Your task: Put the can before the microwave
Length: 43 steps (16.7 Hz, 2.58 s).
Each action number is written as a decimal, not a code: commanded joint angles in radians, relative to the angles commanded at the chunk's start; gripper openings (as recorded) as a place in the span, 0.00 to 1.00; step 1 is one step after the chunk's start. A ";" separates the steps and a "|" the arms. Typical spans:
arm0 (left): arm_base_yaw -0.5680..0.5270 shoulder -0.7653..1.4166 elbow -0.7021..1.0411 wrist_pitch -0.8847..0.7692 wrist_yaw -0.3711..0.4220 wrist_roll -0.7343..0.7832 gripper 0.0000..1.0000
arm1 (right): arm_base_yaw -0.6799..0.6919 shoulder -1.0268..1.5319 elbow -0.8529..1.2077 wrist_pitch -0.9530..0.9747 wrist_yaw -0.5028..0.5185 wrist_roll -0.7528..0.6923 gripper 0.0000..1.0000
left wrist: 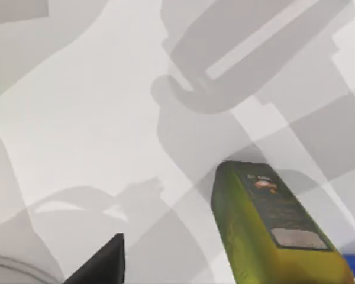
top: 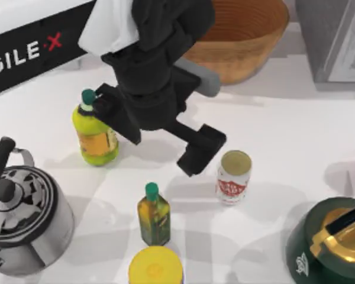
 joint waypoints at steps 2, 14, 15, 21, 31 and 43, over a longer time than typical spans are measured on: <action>-0.050 0.167 0.172 -0.094 -0.008 -0.004 1.00 | 0.000 0.000 0.000 0.000 0.000 0.000 1.00; -0.161 0.546 0.701 -0.241 -0.069 -0.019 1.00 | 0.000 0.000 0.000 0.000 0.000 0.000 1.00; -0.161 0.546 0.701 -0.241 -0.069 -0.019 1.00 | 0.000 0.000 0.000 0.000 0.000 0.000 1.00; -0.159 0.538 0.627 -0.174 -0.070 -0.016 1.00 | 0.000 0.000 0.000 0.000 0.000 0.000 1.00; -0.160 0.528 0.430 0.012 -0.070 -0.018 1.00 | 0.000 0.000 0.000 0.000 0.000 0.000 1.00; -0.160 0.528 0.430 0.012 -0.070 -0.018 0.10 | 0.000 0.000 0.000 0.000 0.000 0.000 1.00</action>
